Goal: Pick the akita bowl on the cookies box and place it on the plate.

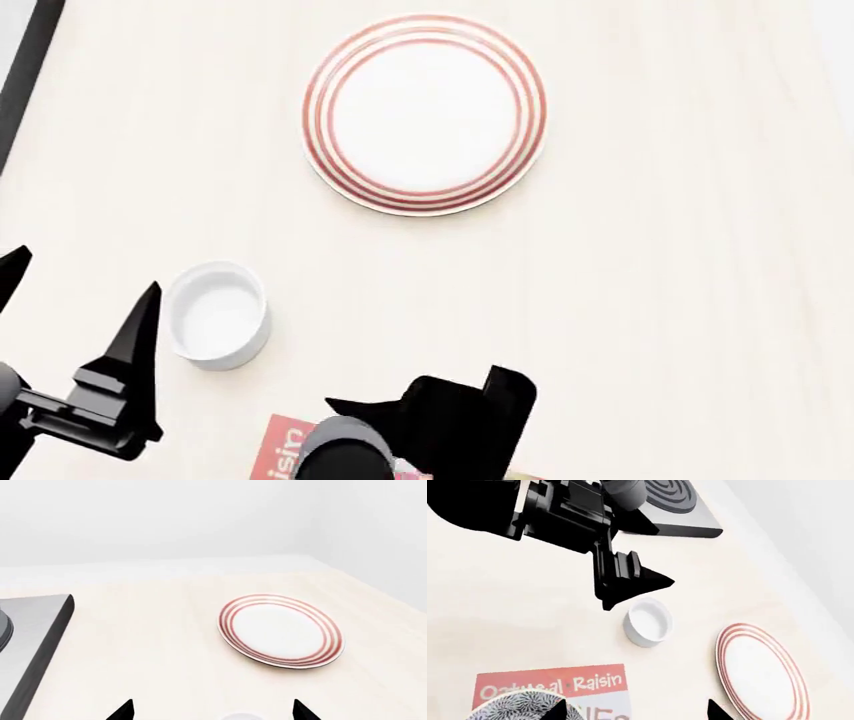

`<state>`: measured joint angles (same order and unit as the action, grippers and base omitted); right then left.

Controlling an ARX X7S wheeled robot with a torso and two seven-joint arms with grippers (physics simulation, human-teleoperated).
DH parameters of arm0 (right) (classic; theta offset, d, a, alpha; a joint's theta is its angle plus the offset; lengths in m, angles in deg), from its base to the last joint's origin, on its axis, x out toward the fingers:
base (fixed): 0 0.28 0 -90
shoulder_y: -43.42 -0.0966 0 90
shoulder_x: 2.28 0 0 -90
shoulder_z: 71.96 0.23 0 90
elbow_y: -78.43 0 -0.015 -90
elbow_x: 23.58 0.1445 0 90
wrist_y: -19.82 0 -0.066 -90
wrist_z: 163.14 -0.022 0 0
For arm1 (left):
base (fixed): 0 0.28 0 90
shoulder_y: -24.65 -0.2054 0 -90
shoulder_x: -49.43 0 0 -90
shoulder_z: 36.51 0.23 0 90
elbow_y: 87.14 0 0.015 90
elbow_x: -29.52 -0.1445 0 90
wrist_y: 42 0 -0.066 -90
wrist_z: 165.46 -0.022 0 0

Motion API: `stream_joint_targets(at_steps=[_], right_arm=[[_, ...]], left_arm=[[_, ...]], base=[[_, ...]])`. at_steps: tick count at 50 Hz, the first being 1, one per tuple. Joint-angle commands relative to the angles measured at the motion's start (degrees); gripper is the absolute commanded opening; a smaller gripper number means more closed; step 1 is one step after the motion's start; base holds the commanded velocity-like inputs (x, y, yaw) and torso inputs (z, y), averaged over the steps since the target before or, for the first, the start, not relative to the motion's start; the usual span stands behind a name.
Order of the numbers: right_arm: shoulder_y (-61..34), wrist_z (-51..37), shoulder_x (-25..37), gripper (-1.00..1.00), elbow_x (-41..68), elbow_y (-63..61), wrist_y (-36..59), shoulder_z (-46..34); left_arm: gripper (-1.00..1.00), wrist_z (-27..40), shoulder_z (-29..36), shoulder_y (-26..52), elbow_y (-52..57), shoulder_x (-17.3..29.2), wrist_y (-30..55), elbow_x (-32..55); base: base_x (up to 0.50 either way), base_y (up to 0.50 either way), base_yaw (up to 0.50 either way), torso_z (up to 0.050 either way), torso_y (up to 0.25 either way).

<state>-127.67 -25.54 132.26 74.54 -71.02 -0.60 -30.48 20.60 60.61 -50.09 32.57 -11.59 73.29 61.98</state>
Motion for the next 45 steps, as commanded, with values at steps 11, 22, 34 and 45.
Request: stream_joint_targets(at_steps=[11, 22, 34, 45], right_arm=[[-11.1, -10.2, -9.8, 1.00, 19.2, 2.2, 4.0, -10.7], [-14.1, -15.4, -14.3, 1.00, 24.5, 2.8, 1.3, -16.0], [-11.9, -18.9, -19.0, 1.00, 24.2, 3.8, 1.4, -21.9], [-9.3, -21.1, -20.5, 1.00, 25.2, 5.3, -0.8, -25.7]], left_arm=[[1.00, -1.8, -0.8, 0.0, 0.0, -0.8, -0.5, -1.8], [1.00, -1.8, -0.6, -0.3, 0.2, -0.6, -0.7, -1.8], [1.00, -1.9, -0.3, -0.4, 0.2, -0.5, -1.2, -2.0], [1.00, -1.7, -0.3, -0.6, 0.3, -0.4, -1.2, -1.8]], base=[[0.00, 0.00, 0.00, 0.000, 0.000], [0.00, 0.00, 0.00, 0.000, 0.000], [0.00, 0.00, 0.00, 0.000, 0.000], [0.00, 0.00, 0.00, 0.000, 0.000]])
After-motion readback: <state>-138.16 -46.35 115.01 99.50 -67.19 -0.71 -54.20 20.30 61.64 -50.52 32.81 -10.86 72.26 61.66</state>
